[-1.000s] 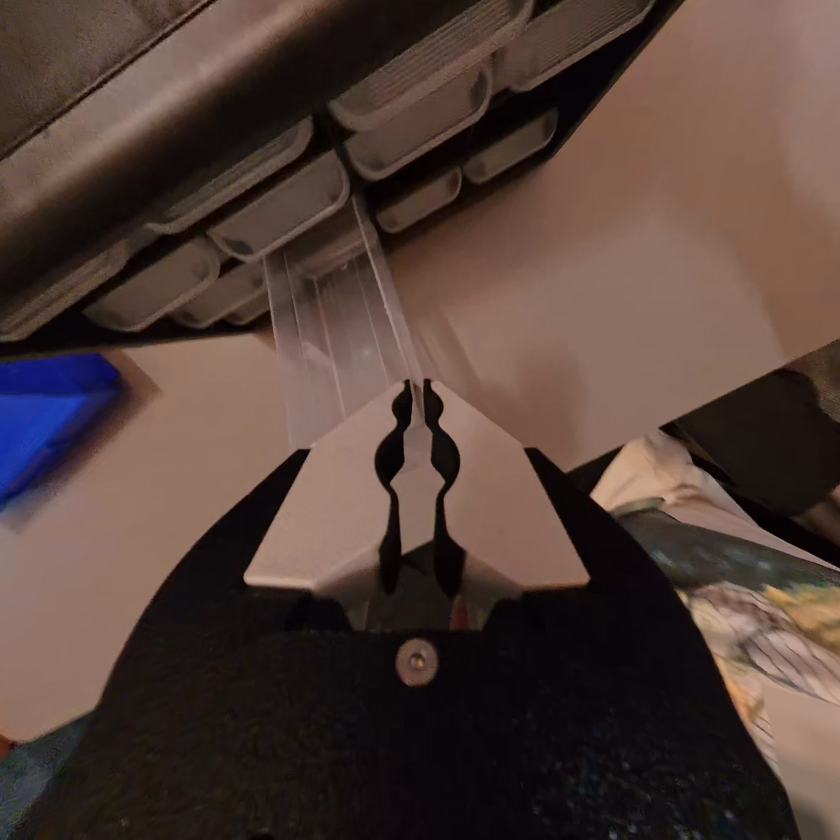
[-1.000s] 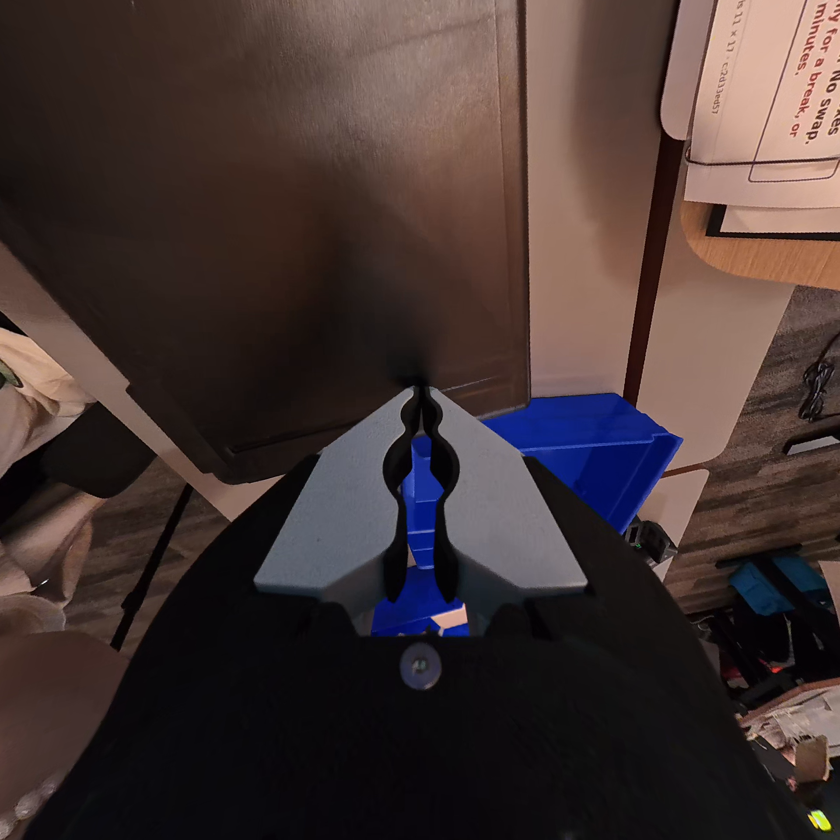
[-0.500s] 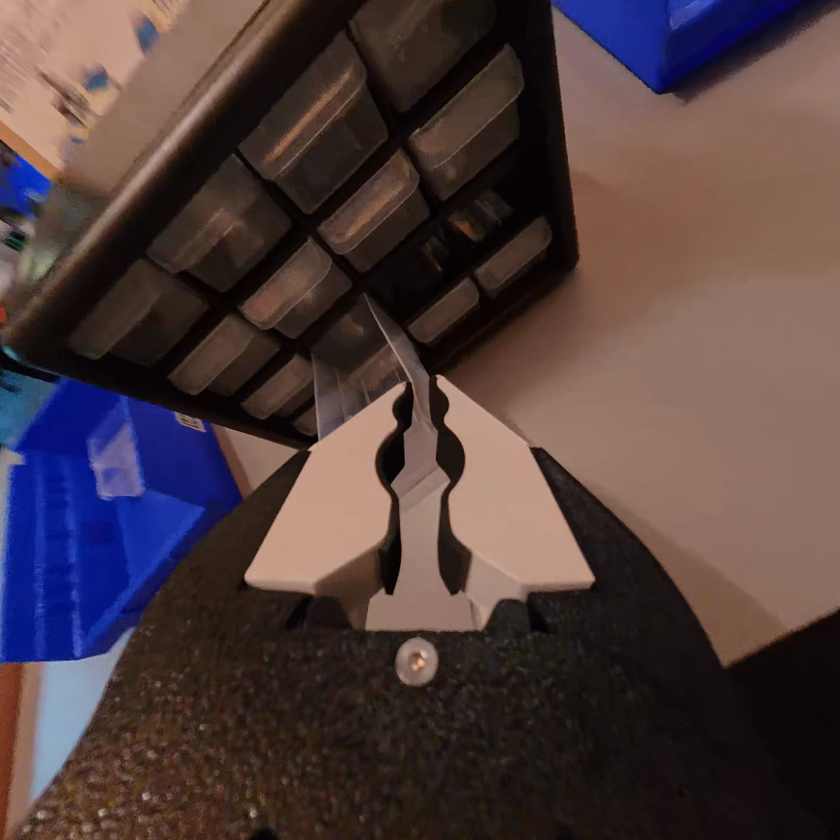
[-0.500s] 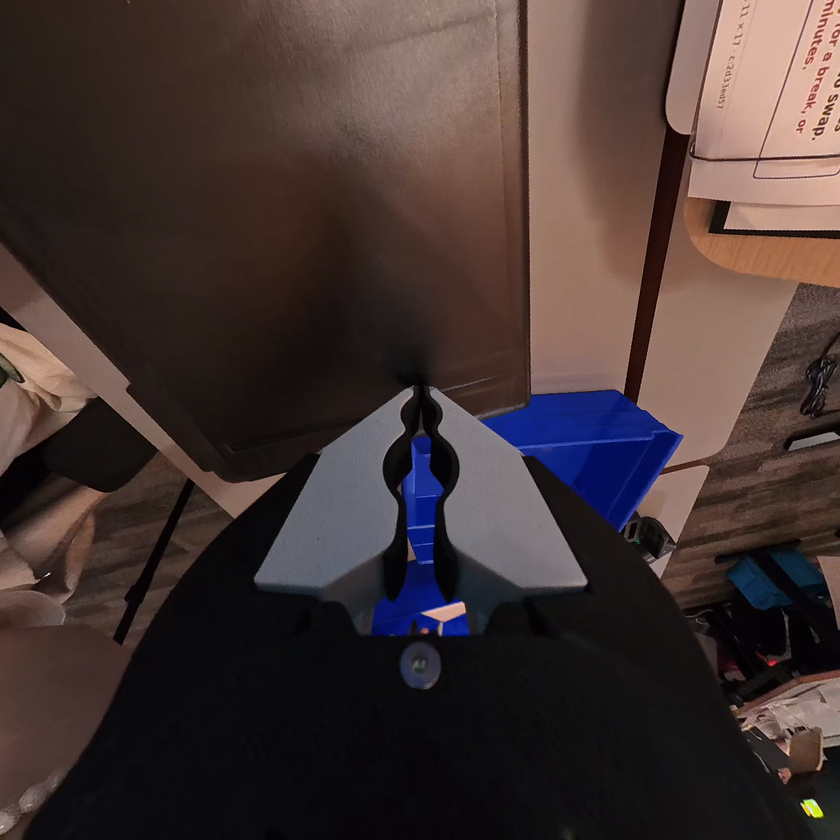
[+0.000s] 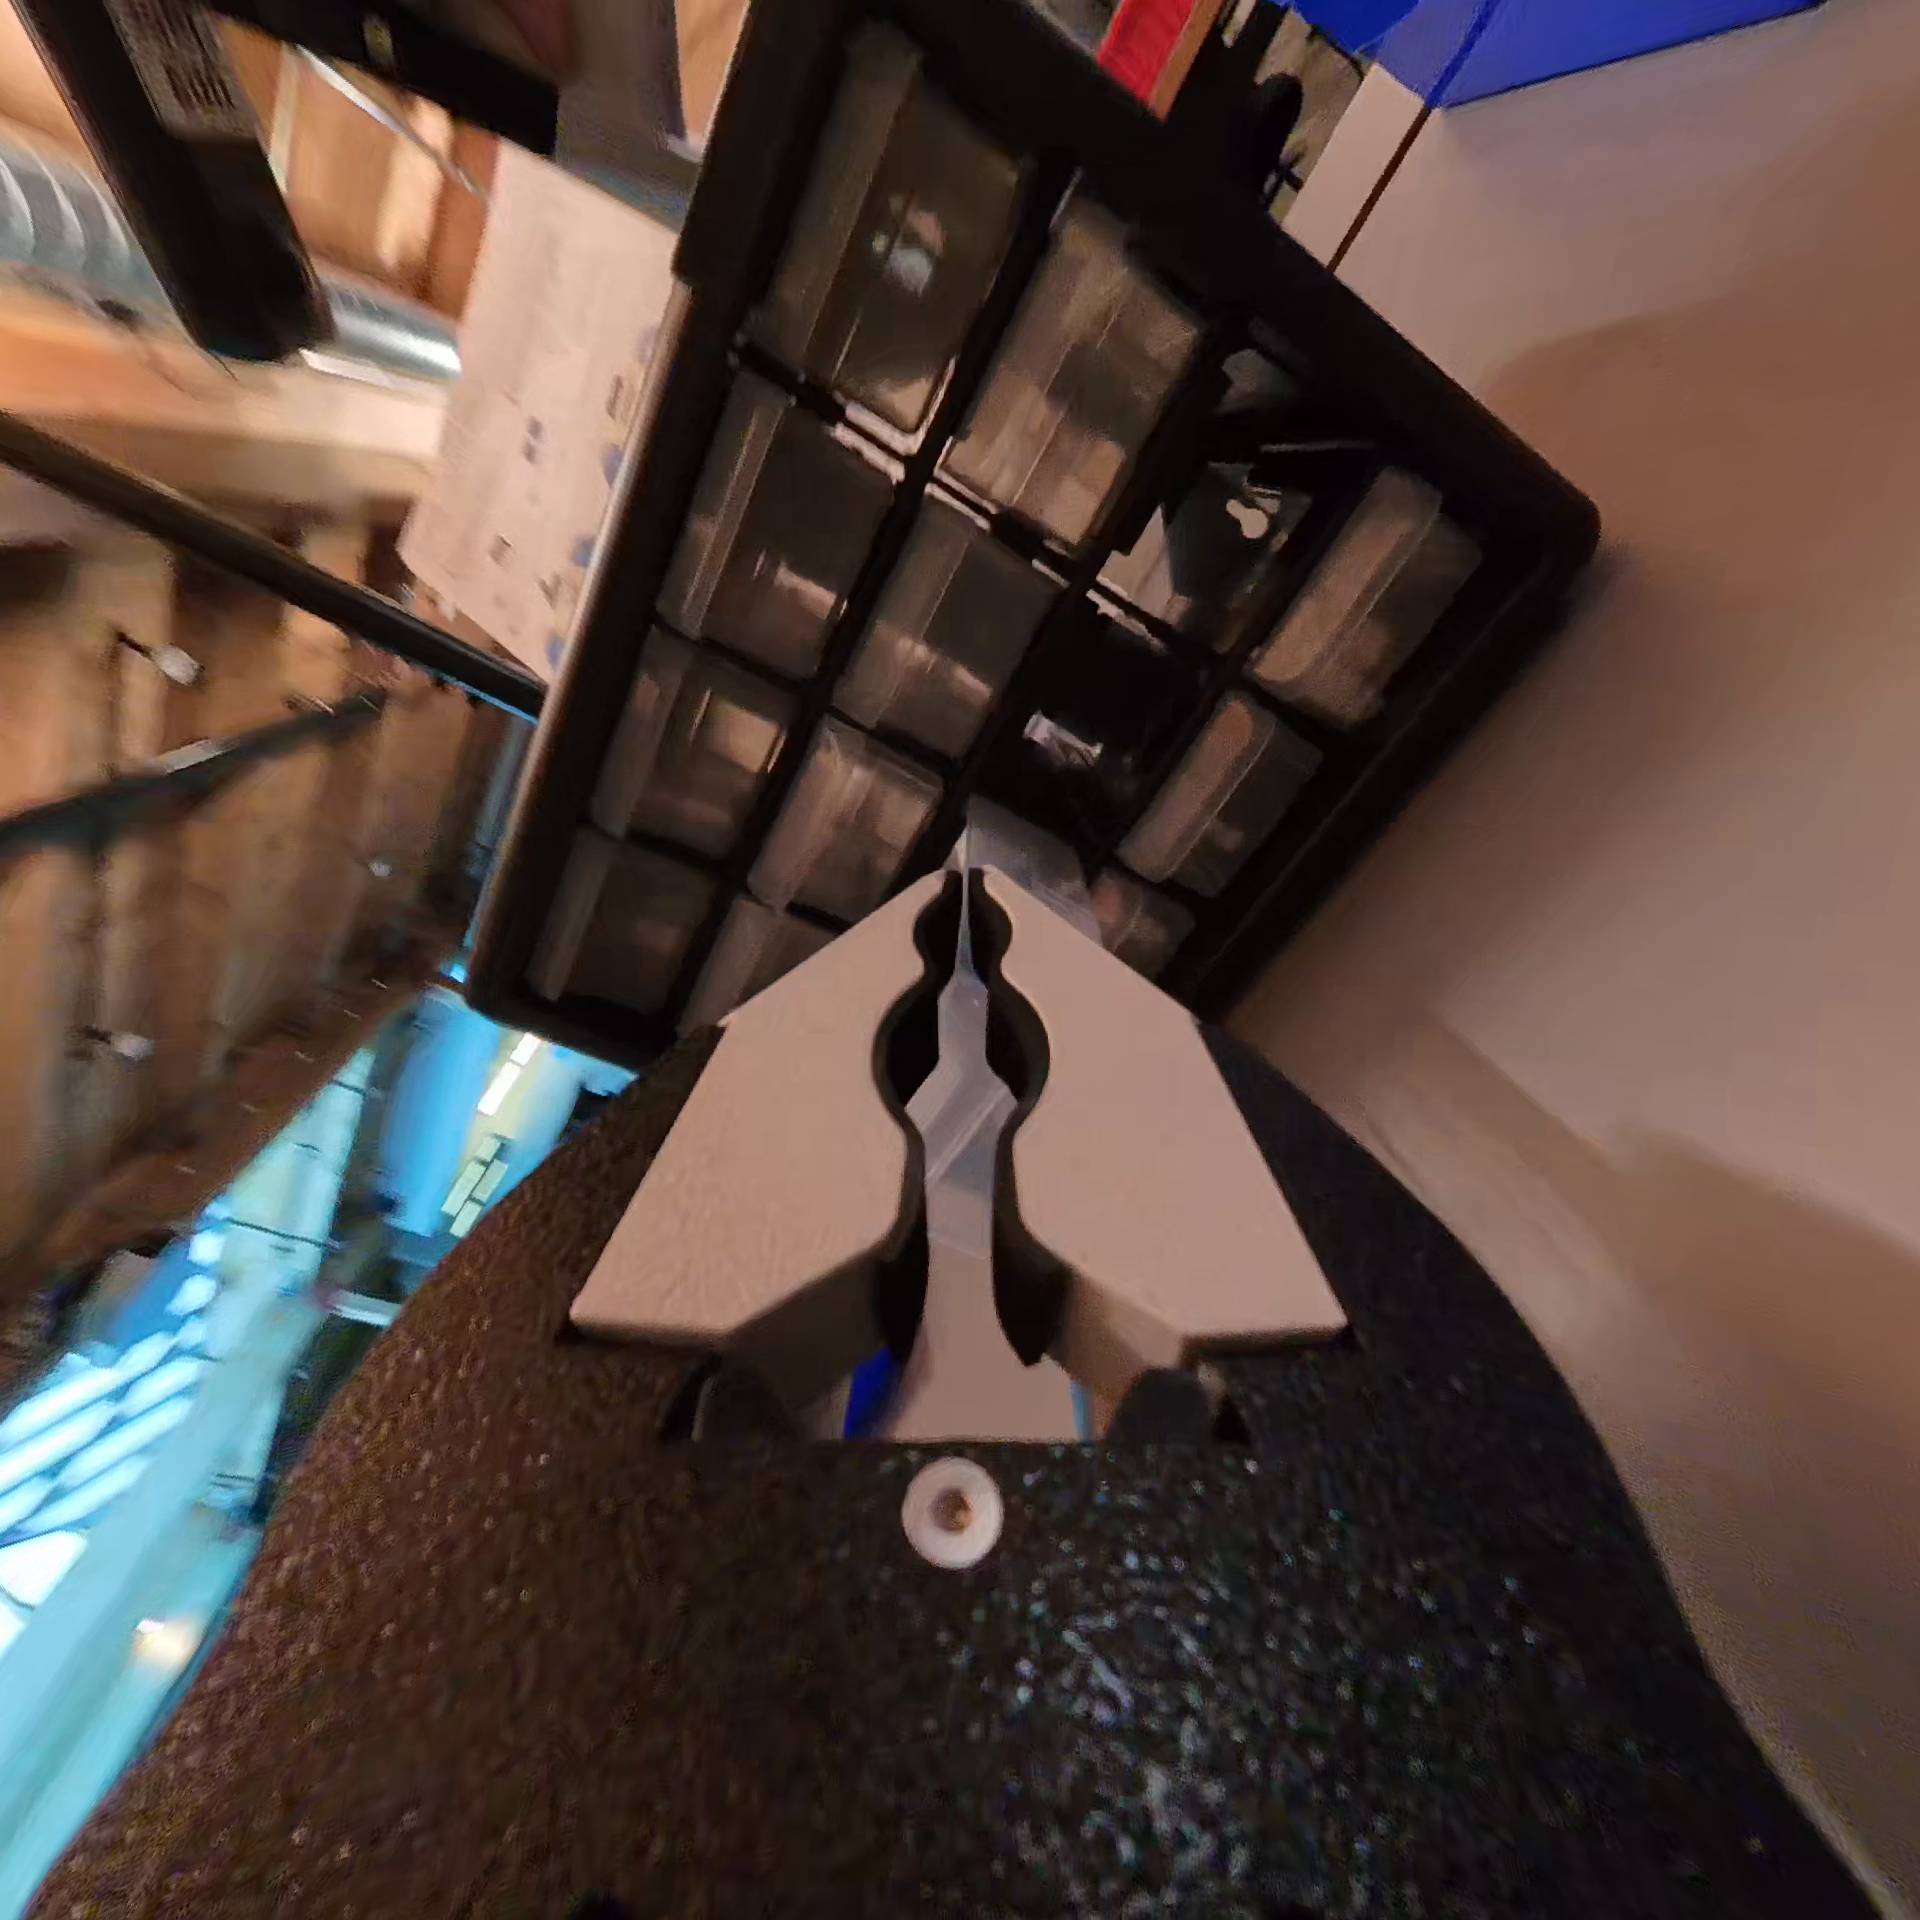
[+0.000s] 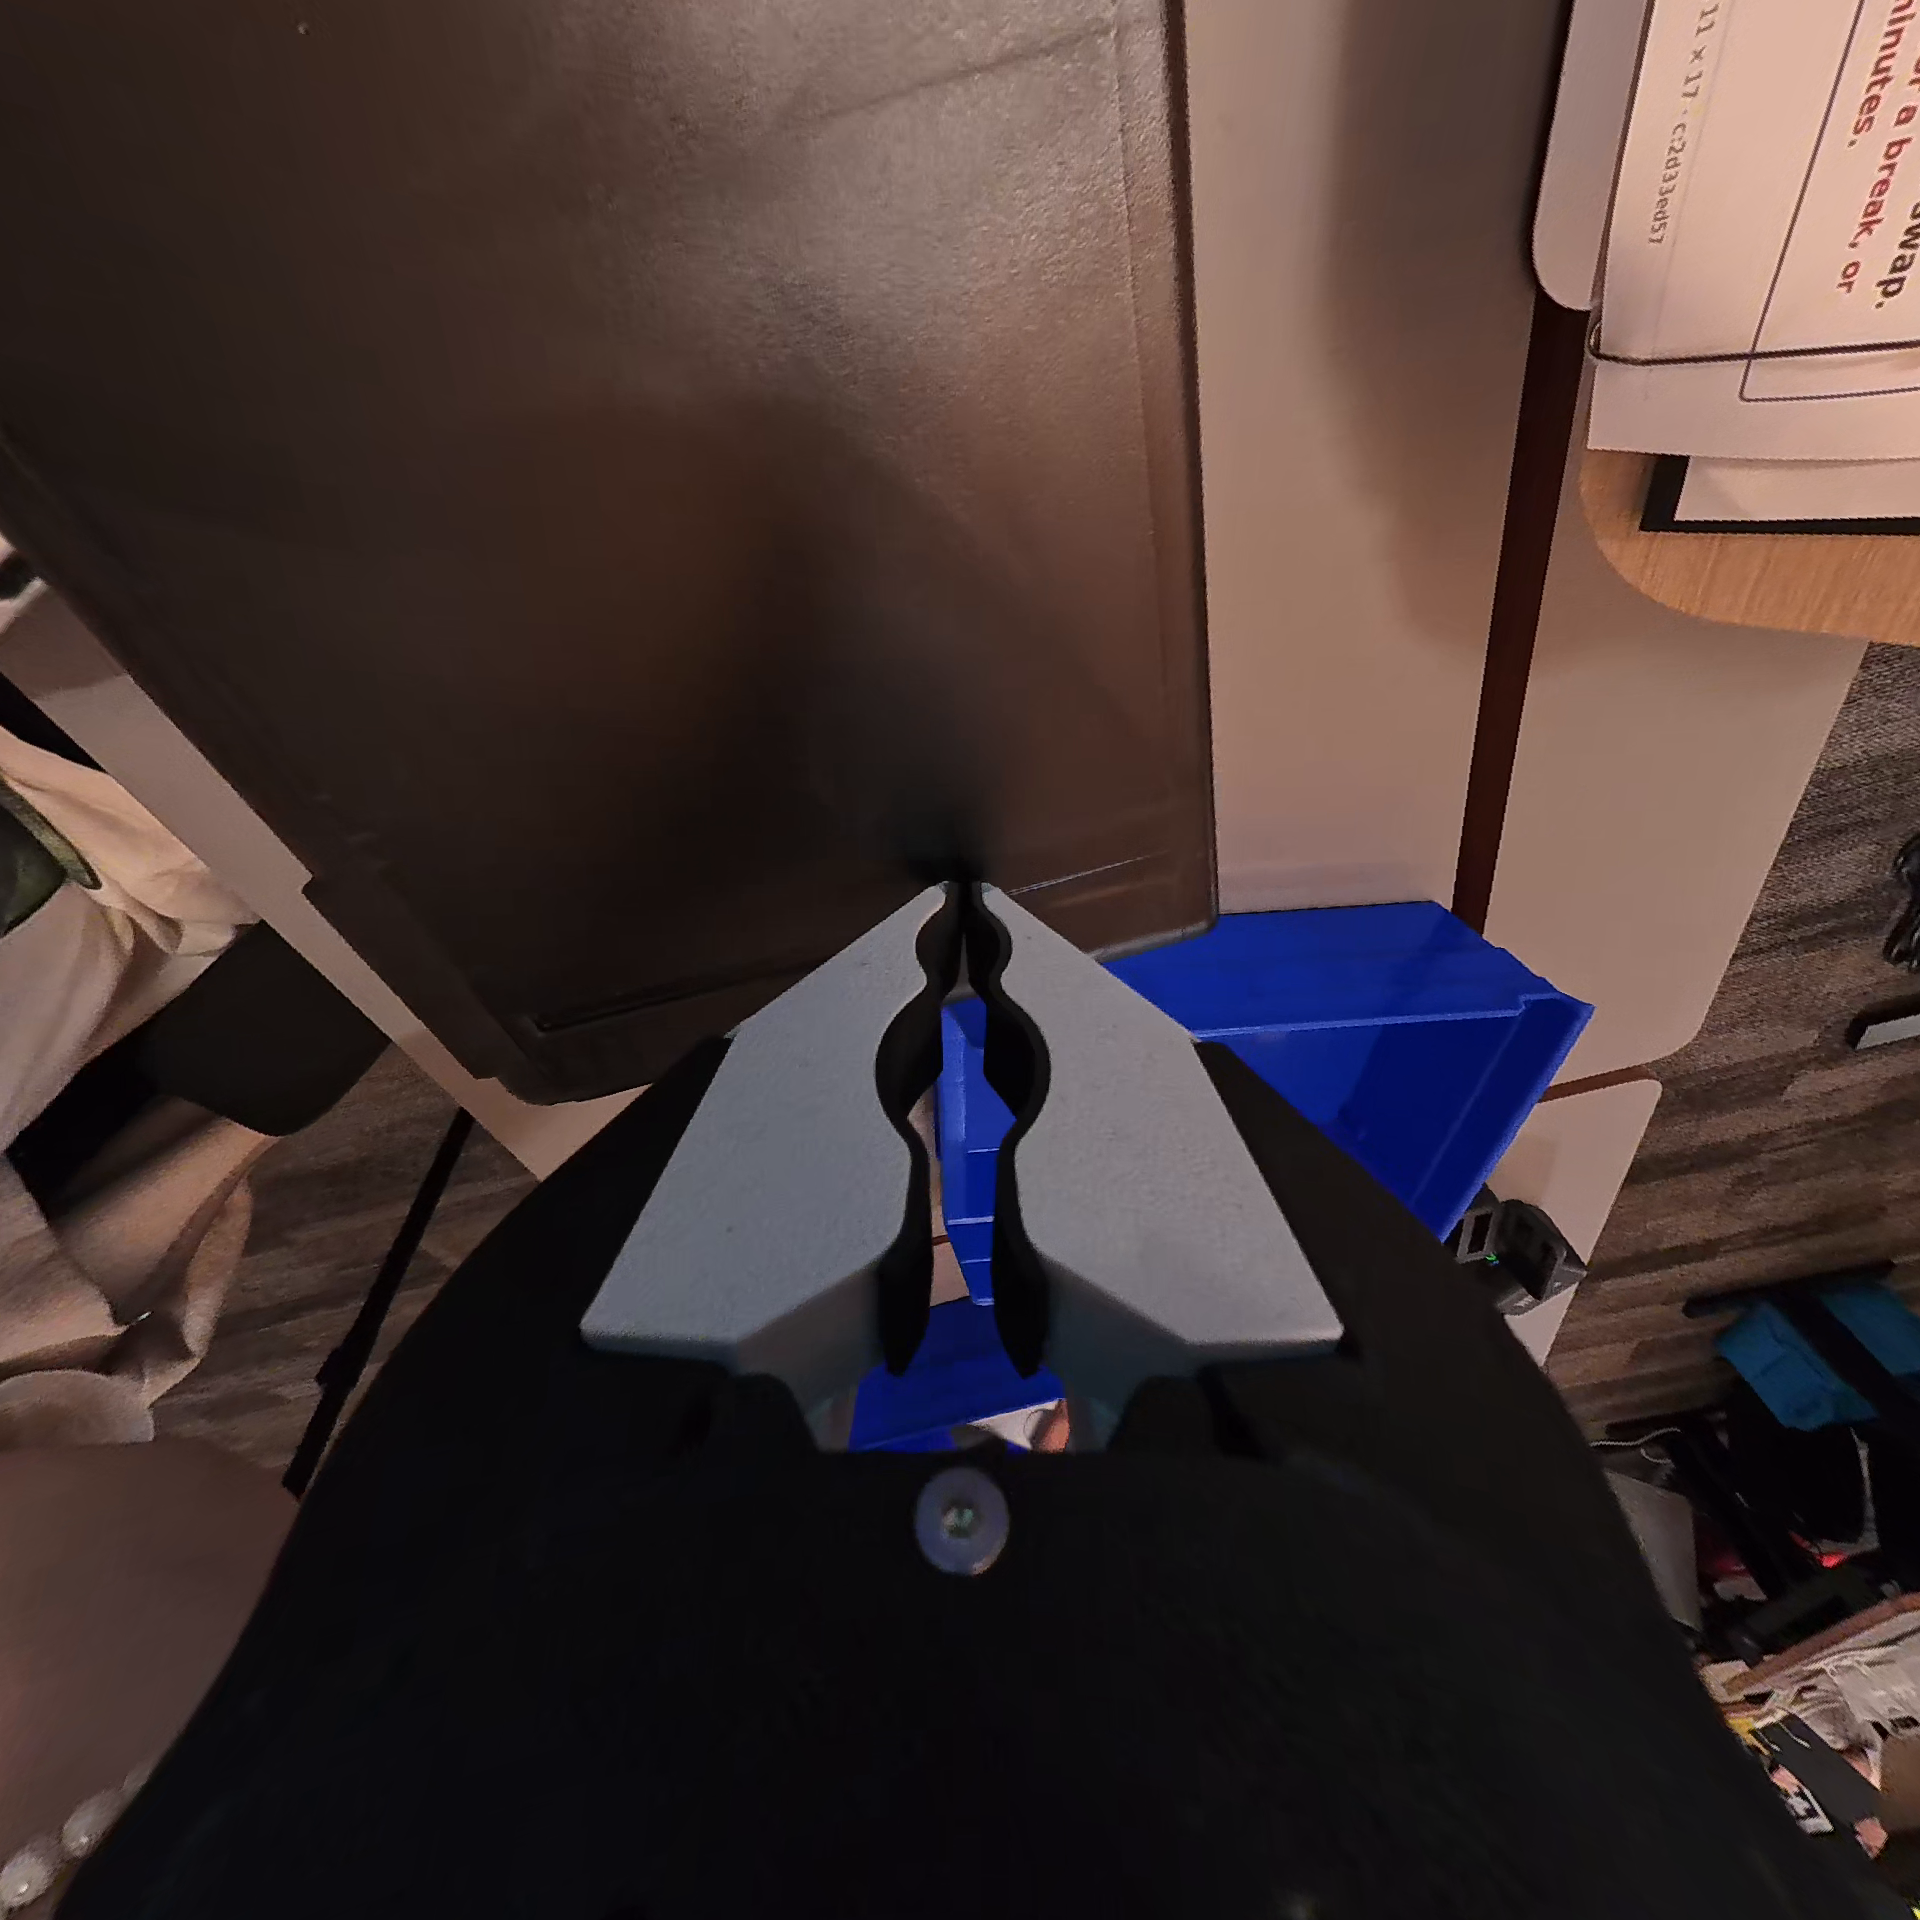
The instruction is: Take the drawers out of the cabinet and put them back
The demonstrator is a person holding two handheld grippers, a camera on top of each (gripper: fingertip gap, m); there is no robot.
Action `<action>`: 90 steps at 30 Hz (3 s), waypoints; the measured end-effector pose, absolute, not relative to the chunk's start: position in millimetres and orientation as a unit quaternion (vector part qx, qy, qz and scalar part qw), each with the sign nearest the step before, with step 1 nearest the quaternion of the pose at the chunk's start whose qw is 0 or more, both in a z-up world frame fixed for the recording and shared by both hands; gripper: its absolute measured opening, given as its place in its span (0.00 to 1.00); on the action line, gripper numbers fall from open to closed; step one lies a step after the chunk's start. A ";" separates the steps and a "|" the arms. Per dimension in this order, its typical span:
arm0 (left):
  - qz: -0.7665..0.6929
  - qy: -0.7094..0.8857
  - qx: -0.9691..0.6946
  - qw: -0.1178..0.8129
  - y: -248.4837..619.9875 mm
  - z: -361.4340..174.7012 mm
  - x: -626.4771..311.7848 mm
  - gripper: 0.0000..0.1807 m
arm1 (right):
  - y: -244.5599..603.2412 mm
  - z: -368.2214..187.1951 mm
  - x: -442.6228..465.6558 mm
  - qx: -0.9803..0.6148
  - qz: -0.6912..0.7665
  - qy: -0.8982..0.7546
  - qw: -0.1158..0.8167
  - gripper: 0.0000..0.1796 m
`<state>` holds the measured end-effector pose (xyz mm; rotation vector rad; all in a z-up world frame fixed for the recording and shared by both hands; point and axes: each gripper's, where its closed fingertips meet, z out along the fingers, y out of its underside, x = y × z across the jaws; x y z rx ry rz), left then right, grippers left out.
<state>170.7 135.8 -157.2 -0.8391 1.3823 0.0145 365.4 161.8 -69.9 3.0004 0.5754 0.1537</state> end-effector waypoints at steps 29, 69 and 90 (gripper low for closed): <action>0.055 0.687 -0.273 0.671 153.0 -222.9 113.6 0.00 | 161.5 -69.9 365.5 0.979 0.065 0.185 0.053 0.00; -0.008 0.623 -0.285 0.729 192.4 -165.4 194.5 0.00 | 161.4 -69.6 365.3 0.977 0.074 0.186 0.073 0.00; 0.065 0.833 -0.472 0.282 538.3 -194.5 92.9 0.17 | 161.2 -69.9 365.3 0.980 0.042 0.176 0.080 0.00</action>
